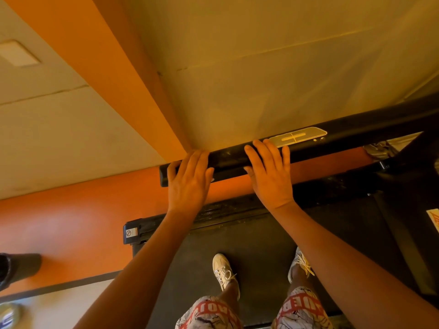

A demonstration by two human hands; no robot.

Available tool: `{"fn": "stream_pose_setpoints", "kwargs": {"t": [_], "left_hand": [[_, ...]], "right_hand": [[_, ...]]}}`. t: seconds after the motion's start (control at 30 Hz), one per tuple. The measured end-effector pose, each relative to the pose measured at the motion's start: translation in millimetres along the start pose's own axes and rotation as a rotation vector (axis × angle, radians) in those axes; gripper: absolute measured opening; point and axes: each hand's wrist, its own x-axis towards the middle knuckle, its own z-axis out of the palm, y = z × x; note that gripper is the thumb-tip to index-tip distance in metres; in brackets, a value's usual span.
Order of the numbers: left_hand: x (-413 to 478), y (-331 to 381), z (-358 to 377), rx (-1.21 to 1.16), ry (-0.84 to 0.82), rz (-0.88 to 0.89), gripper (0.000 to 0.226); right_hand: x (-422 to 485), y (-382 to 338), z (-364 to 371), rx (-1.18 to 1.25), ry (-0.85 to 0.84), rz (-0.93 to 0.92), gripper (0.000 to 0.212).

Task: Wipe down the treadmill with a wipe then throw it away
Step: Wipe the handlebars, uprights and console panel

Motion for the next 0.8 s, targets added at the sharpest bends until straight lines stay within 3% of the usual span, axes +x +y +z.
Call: {"fn": "stream_pose_setpoints", "kwargs": {"t": [0.17,0.3,0.43,0.63,0.8], "left_hand": [[6.1,26.4,1.9,-0.075,0.039,-0.178,0.044],[16.3,58.1,4.2,-0.107,0.056,-0.177,0.044],[9.7,37.6,1.7,-0.058,0.012,-0.081,0.044],[5.1,29.5,3.0,-0.066,0.061,-0.206,0.047],[14.5,52.4,5.2,-0.066,0.056,-0.101,0.044]], "right_hand": [[-0.2,-0.1,-1.9,0.001,0.002,-0.005,0.051],[-0.5,0.7,-1.6,0.020,0.024,-0.010,0.044],[0.4,-2.4,-3.9,0.064,0.027,0.021,0.042],[1.3,-5.3,-7.4,0.109,0.009,0.074,0.042],[1.6,-4.4,-11.9,0.138,-0.009,0.070,0.044]]}}
